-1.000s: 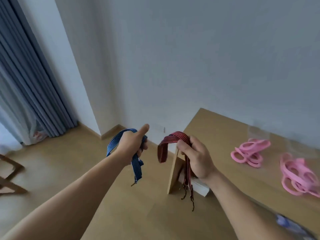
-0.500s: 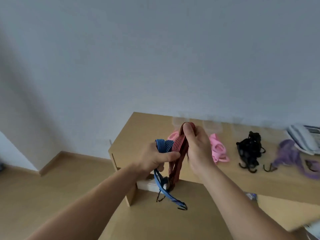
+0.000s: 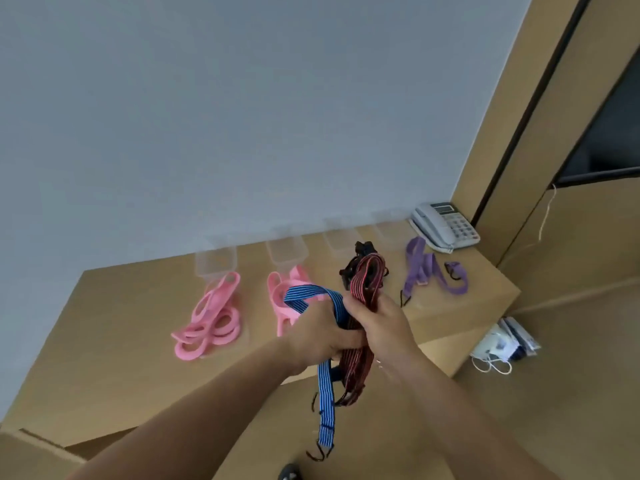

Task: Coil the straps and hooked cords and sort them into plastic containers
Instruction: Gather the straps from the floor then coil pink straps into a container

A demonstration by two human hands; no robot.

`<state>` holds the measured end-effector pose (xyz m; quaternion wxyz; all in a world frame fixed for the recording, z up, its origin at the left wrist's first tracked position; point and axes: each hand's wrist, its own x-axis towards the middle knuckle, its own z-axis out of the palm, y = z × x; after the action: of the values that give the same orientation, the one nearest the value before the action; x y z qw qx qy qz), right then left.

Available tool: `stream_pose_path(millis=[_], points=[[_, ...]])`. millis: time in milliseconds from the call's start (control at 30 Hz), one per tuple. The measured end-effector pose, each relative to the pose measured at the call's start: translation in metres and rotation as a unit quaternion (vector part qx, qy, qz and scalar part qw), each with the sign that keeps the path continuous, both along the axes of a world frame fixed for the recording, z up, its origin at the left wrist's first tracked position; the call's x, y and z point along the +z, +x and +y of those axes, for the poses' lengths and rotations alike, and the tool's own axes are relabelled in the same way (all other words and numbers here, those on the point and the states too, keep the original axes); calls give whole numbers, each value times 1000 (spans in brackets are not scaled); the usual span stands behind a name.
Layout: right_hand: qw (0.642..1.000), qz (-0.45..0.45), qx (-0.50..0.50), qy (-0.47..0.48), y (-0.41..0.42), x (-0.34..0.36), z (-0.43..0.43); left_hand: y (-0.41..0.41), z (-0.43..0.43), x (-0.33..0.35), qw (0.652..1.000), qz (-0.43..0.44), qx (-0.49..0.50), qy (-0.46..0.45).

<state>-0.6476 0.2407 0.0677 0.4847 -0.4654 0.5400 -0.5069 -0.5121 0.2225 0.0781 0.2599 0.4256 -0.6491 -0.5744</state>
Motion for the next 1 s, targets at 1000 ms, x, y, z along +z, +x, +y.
stream_pose_path(millis=[1000], points=[[939, 233, -101, 232, -295, -95, -317, -221, -285, 26, 925, 186, 34, 329]])
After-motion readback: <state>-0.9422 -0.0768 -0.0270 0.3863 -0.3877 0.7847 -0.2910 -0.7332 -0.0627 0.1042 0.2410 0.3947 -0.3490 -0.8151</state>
